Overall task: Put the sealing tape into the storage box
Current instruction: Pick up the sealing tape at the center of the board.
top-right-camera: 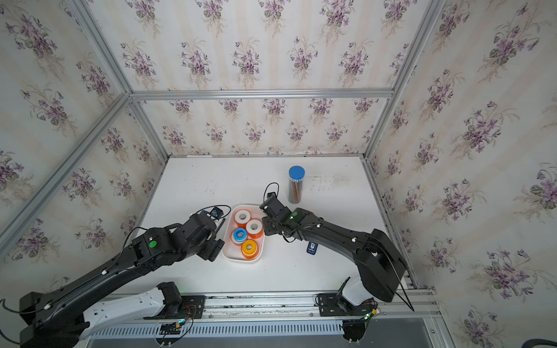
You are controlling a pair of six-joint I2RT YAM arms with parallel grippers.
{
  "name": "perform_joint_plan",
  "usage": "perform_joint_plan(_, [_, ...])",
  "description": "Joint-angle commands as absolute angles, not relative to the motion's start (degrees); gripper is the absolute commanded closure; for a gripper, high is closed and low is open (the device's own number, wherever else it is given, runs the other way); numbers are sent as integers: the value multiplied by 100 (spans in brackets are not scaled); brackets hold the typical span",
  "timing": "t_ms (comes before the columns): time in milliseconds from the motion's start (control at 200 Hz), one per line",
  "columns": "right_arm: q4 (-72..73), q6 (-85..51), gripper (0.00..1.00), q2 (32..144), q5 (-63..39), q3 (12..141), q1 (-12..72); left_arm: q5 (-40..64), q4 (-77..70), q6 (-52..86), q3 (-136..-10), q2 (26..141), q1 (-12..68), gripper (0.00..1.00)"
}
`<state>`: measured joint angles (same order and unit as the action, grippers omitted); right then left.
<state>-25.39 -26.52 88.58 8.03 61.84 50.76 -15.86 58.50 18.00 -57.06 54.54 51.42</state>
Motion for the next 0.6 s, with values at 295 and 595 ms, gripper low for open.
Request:
perform_joint_plan(295, [-2902, -2146, 50, 10636, 94, 8259, 5149, -1720, 5863, 1858, -5678, 5222, 5141, 12])
perform_joint_plan(595, [-3265, -1965, 50, 11565, -9, 9251, 5252, -1749, 5866, 1856, -5674, 5210, 5142, 12])
